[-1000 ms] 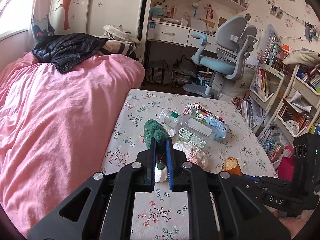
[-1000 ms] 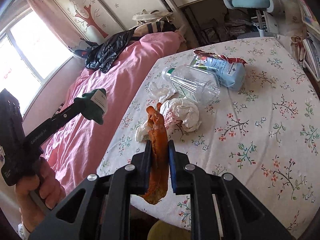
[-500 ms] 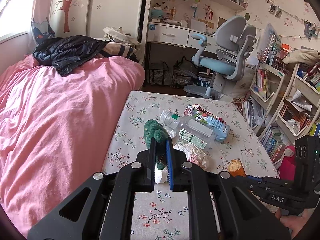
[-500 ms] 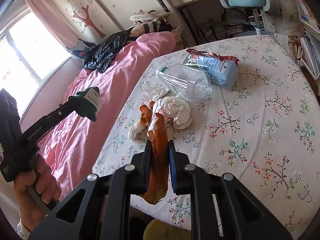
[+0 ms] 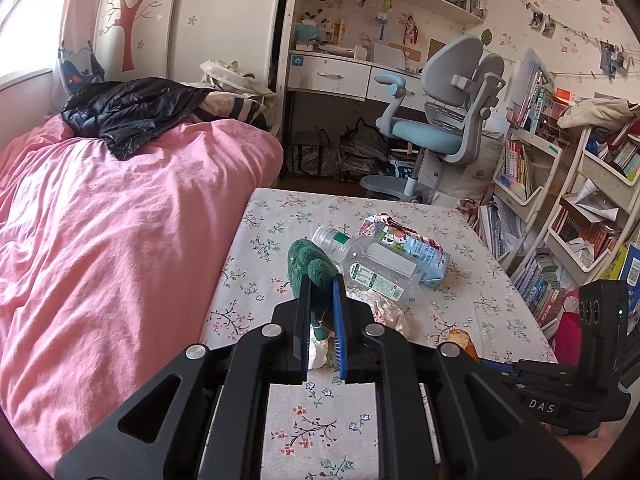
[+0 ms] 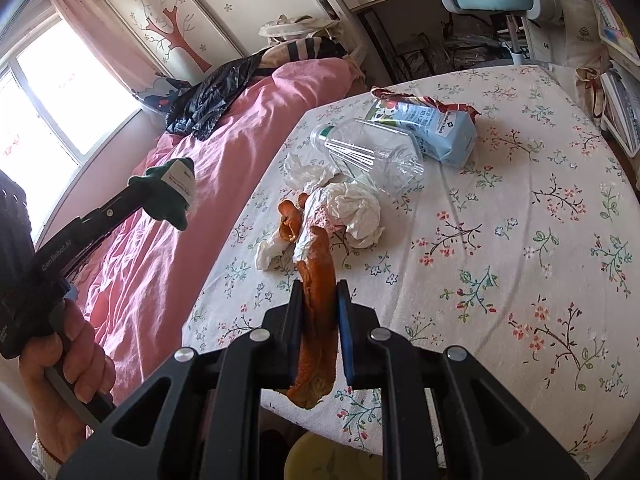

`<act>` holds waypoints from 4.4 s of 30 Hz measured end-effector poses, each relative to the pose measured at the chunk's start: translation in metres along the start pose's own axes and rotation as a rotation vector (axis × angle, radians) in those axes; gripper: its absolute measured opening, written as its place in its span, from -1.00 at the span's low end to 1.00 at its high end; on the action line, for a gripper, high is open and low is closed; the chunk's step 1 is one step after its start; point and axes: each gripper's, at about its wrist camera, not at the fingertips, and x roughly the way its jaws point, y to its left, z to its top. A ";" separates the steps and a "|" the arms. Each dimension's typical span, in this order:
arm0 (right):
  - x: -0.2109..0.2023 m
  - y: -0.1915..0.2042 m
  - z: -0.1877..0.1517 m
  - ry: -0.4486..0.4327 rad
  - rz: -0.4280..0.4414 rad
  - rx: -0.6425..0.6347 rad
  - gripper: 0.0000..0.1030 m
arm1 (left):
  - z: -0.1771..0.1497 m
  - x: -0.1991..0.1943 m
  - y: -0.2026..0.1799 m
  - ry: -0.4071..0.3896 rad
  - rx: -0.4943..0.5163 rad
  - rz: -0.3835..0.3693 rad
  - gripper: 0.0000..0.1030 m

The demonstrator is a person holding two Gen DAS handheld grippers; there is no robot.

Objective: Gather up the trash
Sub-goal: 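Lift the green item and orange peel and carry them toward the yellow bucket, then open the right tool over the bucket while the left tool drops the green item, then move both open tools back over the table toward the remaining trash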

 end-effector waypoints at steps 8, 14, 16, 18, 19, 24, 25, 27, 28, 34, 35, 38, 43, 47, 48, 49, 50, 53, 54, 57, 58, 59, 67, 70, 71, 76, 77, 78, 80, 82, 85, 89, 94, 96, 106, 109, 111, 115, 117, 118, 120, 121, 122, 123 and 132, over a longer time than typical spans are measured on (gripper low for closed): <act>-0.007 0.010 -0.009 -0.005 0.020 -0.005 -0.67 | -0.003 -0.006 -0.004 -0.014 0.016 -0.001 -0.81; -0.008 0.022 -0.035 0.020 0.051 0.011 -0.66 | -0.007 -0.015 -0.007 -0.025 0.033 0.001 -0.81; -0.008 0.025 -0.047 0.035 0.059 0.016 -0.66 | -0.010 -0.018 -0.007 -0.025 0.035 -0.001 -0.81; -0.008 0.028 -0.060 0.053 0.066 0.023 -0.65 | -0.013 -0.020 -0.008 -0.020 0.039 -0.002 -0.81; -0.007 0.029 -0.066 0.062 0.068 0.025 -0.65 | -0.015 -0.022 -0.008 -0.018 0.040 -0.003 -0.81; -0.001 0.032 -0.098 0.122 0.068 0.038 -0.62 | -0.025 -0.028 -0.009 -0.003 0.047 -0.014 -0.81; 0.000 0.032 -0.103 0.132 0.066 0.041 -0.62 | -0.027 -0.029 -0.010 -0.001 0.049 -0.014 -0.81; 0.002 0.033 -0.114 0.160 0.060 0.046 -0.59 | -0.030 -0.032 -0.010 0.004 0.049 -0.018 -0.81; 0.003 0.032 -0.119 0.175 0.051 0.050 -0.58 | -0.032 -0.033 -0.010 0.008 0.047 -0.020 -0.81; -0.004 0.025 -0.132 0.180 0.023 0.086 -0.31 | -0.047 -0.042 -0.013 0.034 0.043 -0.030 -0.81; -0.006 0.024 -0.132 0.172 0.021 0.090 -0.29 | -0.051 -0.044 -0.015 0.038 0.047 -0.032 -0.81; -0.016 0.024 -0.128 0.127 0.013 0.094 -0.23 | -0.061 -0.050 -0.021 0.057 0.064 -0.038 -0.81; -0.048 0.020 -0.117 -0.017 -0.028 0.098 0.06 | -0.085 -0.057 -0.034 0.112 0.094 -0.052 -0.81; -0.070 0.013 -0.111 -0.107 -0.050 0.121 0.11 | -0.112 -0.060 -0.043 0.208 0.092 -0.098 -0.81; -0.076 0.011 -0.110 -0.129 -0.056 0.126 0.13 | -0.121 -0.058 -0.045 0.263 0.085 -0.132 -0.81; -0.080 0.011 -0.109 -0.143 -0.061 0.127 0.14 | -0.132 -0.055 -0.047 0.324 0.076 -0.169 -0.80; -0.084 0.010 -0.107 -0.155 -0.064 0.127 0.15 | -0.143 -0.052 -0.050 0.387 0.072 -0.198 -0.75; -0.089 0.014 -0.101 -0.162 -0.066 0.111 0.22 | -0.162 -0.053 -0.059 0.452 0.118 -0.195 -0.38; -0.092 0.017 -0.097 -0.164 -0.065 0.092 0.24 | -0.163 -0.055 -0.062 0.446 0.146 -0.182 -0.27; -0.099 0.028 -0.084 -0.166 -0.072 0.012 0.28 | -0.157 -0.062 -0.061 0.369 0.168 -0.118 0.12; -0.102 0.032 -0.079 -0.170 -0.085 -0.027 0.31 | -0.152 -0.064 -0.058 0.337 0.155 -0.097 0.14; -0.105 0.036 -0.074 -0.176 -0.097 -0.062 0.41 | -0.147 -0.068 -0.054 0.297 0.132 -0.078 0.21; -0.101 0.041 -0.043 -0.255 -0.219 -0.277 0.53 | -0.090 -0.075 -0.033 0.009 0.025 0.069 0.64; -0.091 0.023 -0.039 -0.213 -0.180 -0.175 0.53 | -0.072 -0.069 -0.033 -0.031 0.051 0.102 0.74; -0.092 0.019 -0.038 -0.216 -0.172 -0.160 0.53 | -0.067 -0.066 -0.033 -0.038 0.065 0.105 0.76; -0.091 0.008 -0.031 -0.208 -0.189 -0.132 0.55 | -0.048 -0.043 -0.029 -0.038 0.110 0.160 0.79; -0.089 0.005 -0.028 -0.202 -0.191 -0.123 0.55 | -0.046 -0.040 -0.027 -0.033 0.110 0.166 0.79; -0.086 0.000 -0.025 -0.194 -0.196 -0.114 0.55 | -0.044 -0.036 -0.026 -0.027 0.112 0.169 0.79; -0.081 -0.005 -0.019 -0.187 -0.212 -0.107 0.55 | -0.041 -0.028 -0.024 -0.012 0.125 0.176 0.79; -0.076 -0.011 -0.013 -0.182 -0.224 -0.098 0.55 | -0.041 -0.022 -0.019 0.000 0.125 0.195 0.79; -0.072 -0.016 -0.013 -0.162 -0.199 -0.061 0.55 | -0.042 -0.019 -0.013 0.011 0.100 0.197 0.79; -0.069 -0.009 -0.016 -0.146 -0.192 -0.078 0.55 | -0.044 -0.018 -0.010 0.017 0.091 0.199 0.79; -0.065 -0.005 -0.021 -0.120 -0.197 -0.094 0.55 | -0.047 -0.018 -0.017 0.023 0.112 0.192 0.79; -0.063 -0.004 -0.022 -0.111 -0.200 -0.099 0.55 | -0.049 -0.018 -0.019 0.026 0.120 0.191 0.79; -0.055 -0.004 -0.024 -0.084 -0.210 -0.111 0.56 | -0.048 -0.015 -0.013 0.045 0.069 0.160 0.79; -0.045 -0.006 -0.022 -0.069 -0.213 -0.107 0.59 | -0.048 -0.003 -0.007 0.075 0.043 0.135 0.79; -0.031 -0.008 -0.018 -0.047 -0.228 -0.110 0.59 | -0.048 0.012 -0.001 0.100 0.042 0.124 0.79; -0.016 -0.002 -0.006 -0.061 -0.226 -0.126 0.58 | -0.049 0.043 0.016 0.164 0.001 0.085 0.79; -0.011 0.001 0.000 -0.070 -0.212 -0.129 0.58 | -0.050 0.052 0.021 0.174 -0.024 0.056 0.78; -0.008 0.002 0.003 -0.072 -0.206 -0.128 0.59 | -0.049 0.057 0.021 0.179 -0.020 0.048 0.78; -0.001 0.004 0.009 -0.074 -0.189 -0.124 0.58 | -0.048 0.068 0.017 0.192 0.019 0.053 0.78; 0.002 0.005 0.011 -0.073 -0.184 -0.125 0.59 | -0.048 0.074 0.015 0.201 0.045 0.062 0.78; 0.006 0.006 0.013 -0.070 -0.180 -0.127 0.58 | -0.048 0.081 0.012 0.214 0.070 0.070 0.75; 0.011 0.007 0.015 -0.065 -0.176 -0.129 0.58 | -0.048 0.088 0.011 0.227 0.081 0.072 0.73; 0.037 0.000 0.031 -0.038 -0.140 -0.083 0.59 | -0.052 0.123 0.009 0.316 0.108 0.072 0.39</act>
